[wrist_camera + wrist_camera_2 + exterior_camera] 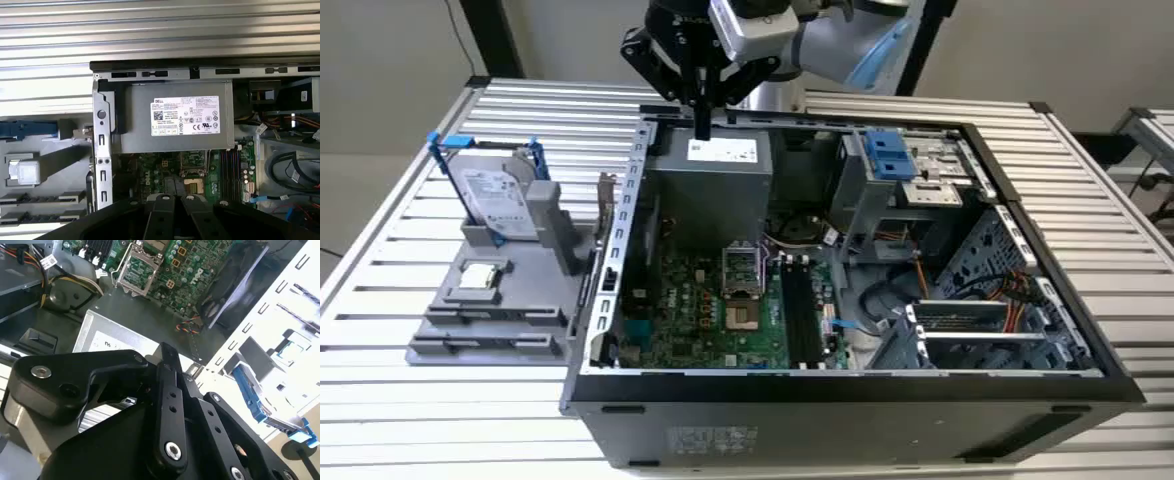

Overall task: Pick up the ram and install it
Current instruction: 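Reach for the ram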

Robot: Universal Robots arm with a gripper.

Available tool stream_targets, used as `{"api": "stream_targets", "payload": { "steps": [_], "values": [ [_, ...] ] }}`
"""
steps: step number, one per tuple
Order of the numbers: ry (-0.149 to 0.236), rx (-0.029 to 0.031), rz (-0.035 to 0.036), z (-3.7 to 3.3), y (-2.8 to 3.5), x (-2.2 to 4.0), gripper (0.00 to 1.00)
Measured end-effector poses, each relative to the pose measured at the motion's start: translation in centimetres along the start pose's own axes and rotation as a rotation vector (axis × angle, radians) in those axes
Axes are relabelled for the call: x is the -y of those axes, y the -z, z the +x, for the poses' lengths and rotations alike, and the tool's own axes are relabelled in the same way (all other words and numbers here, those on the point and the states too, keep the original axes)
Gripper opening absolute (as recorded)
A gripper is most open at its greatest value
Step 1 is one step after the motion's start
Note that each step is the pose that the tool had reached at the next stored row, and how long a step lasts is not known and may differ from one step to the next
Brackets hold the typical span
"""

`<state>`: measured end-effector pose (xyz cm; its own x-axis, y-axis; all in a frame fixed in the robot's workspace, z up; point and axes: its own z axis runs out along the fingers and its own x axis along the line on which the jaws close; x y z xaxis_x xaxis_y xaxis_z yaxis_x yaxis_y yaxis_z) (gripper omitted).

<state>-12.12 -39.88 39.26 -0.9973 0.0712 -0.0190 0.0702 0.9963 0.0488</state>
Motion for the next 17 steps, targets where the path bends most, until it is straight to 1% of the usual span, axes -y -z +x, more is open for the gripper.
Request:
{"api": "stream_targets", "payload": {
  "steps": [10, 17],
  "values": [
    [0.000, 0.0000, 0.0000, 0.11, 0.00, 0.01, 0.00],
    [0.001, -0.0001, 0.0000, 0.57, 0.02, 0.04, 0.00]
  ]
}}
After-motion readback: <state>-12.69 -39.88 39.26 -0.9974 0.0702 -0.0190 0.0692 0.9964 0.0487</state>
